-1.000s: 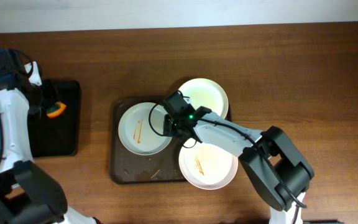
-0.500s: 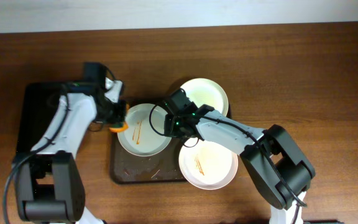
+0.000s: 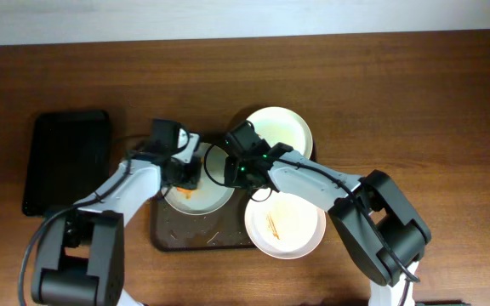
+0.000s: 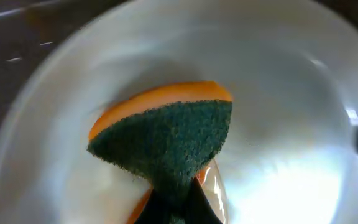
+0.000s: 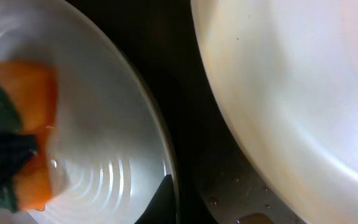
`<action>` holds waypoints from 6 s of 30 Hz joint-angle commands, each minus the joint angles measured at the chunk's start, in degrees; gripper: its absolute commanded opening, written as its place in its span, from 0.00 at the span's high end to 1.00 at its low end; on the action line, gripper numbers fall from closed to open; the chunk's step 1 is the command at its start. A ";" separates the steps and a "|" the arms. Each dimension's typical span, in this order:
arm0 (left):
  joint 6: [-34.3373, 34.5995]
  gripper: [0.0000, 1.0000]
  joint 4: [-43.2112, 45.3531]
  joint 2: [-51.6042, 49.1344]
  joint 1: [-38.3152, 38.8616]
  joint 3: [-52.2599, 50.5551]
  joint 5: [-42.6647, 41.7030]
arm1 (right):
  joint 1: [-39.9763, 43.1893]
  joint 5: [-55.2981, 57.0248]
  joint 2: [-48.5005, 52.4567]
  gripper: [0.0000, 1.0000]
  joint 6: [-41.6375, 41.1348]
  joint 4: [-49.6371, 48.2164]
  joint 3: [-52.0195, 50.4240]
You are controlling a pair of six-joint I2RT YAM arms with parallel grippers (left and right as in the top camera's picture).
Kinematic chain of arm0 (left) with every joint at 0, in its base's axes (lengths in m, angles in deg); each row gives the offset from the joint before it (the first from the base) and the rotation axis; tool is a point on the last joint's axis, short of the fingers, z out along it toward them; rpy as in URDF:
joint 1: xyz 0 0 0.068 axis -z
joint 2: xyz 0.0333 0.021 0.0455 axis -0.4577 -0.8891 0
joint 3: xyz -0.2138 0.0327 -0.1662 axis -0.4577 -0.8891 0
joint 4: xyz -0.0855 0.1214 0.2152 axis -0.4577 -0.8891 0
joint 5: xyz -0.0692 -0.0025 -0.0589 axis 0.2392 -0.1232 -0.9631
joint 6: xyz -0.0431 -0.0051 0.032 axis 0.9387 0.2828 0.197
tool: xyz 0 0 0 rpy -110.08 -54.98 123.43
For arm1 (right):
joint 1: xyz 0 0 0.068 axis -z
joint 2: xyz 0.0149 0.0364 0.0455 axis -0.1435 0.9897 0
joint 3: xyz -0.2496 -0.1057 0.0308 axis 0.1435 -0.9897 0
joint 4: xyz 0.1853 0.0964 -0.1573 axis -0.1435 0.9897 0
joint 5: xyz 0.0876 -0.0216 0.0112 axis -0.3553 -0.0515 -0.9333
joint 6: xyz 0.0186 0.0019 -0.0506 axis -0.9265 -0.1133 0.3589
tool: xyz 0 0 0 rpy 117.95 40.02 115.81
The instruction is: Clean dirty plates on tray and stack at the side
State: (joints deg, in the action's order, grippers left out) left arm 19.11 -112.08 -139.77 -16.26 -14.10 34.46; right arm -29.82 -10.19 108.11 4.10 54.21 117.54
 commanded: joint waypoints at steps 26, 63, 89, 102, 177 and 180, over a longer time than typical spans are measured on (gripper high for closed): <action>9.22 1.00 -0.07 -1.44 -2.69 2.99 -13.38 | 0.22 -0.72 0.98 0.96 0.57 0.15 0.33; 6.51 1.00 -22.32 2.32 -15.76 24.92 -3.26 | -27.06 79.23 -12.22 0.96 10.91 31.21 13.35; 6.86 1.00 -23.08 2.32 -14.38 24.92 -4.11 | 55.15 7.04 -23.37 0.96 23.98 32.57 -8.20; 6.86 1.00 -23.08 2.32 -14.38 24.92 -4.13 | 52.46 -13.07 -30.25 0.49 35.76 36.04 -9.01; 0.98 1.00 -19.47 -7.72 3.61 4.46 -21.55 | 0.22 -4.31 -10.40 0.96 -14.45 -16.31 -21.92; -1.33 1.00 -17.64 -7.72 3.48 4.46 -23.47 | 0.22 -4.31 -10.40 0.96 -14.45 -16.28 -21.92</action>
State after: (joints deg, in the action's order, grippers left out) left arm 20.18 -130.58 -145.50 -13.42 -7.96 16.24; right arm -29.55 -14.82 96.24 -10.11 37.71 95.50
